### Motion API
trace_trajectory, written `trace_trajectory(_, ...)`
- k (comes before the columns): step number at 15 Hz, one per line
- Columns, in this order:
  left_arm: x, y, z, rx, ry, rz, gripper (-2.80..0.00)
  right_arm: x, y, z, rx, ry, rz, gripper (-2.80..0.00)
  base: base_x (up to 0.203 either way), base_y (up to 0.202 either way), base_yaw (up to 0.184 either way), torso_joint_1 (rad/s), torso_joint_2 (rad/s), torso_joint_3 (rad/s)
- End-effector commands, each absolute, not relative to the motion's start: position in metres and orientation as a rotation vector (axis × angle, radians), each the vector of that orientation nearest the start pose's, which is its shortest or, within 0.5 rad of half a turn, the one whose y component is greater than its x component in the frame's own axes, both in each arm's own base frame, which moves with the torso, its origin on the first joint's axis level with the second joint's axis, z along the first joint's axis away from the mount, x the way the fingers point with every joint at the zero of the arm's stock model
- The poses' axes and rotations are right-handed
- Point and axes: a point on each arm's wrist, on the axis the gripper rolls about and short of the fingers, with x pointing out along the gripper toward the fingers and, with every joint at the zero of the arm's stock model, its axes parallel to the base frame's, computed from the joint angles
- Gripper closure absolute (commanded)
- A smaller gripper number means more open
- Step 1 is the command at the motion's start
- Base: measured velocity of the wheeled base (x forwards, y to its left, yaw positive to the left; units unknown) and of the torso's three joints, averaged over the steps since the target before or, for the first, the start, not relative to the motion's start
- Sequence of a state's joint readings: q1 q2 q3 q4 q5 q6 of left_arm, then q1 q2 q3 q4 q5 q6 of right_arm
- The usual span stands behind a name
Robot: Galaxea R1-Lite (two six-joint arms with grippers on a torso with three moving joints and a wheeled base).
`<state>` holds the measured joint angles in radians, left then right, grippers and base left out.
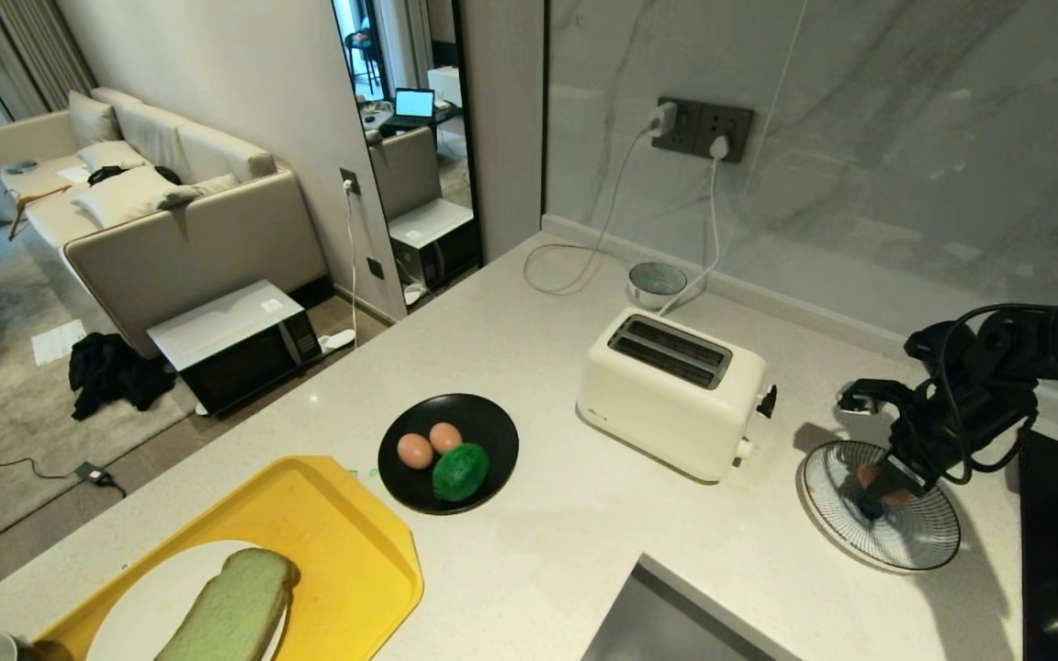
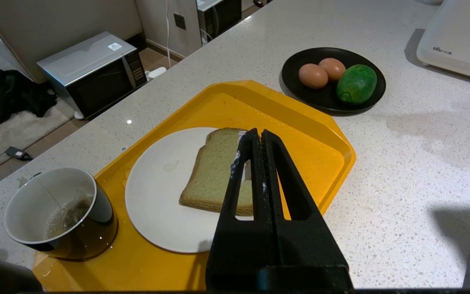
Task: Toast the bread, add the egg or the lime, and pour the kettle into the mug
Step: Put the egg in the bowl
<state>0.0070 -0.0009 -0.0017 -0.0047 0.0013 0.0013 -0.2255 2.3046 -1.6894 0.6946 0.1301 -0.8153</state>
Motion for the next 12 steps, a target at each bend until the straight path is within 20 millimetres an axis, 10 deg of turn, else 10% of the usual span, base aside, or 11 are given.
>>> trace_trajectory(1,-0.023,0.000,0.076,0.002,-0.008,0.007,0.00,0.392,-0.089,0.120,-0.481,1.175,0.416,0.00,0.000,0.000,0.000,0.000,0.00,0.000)
trace_trajectory(12,-0.023,0.000,0.076,0.002,-0.008,0.008,0.00,0.243,-0.082,0.262,-0.156,0.959,0.292,0.00,0.000,0.000,0.000,0.000,0.00,0.000)
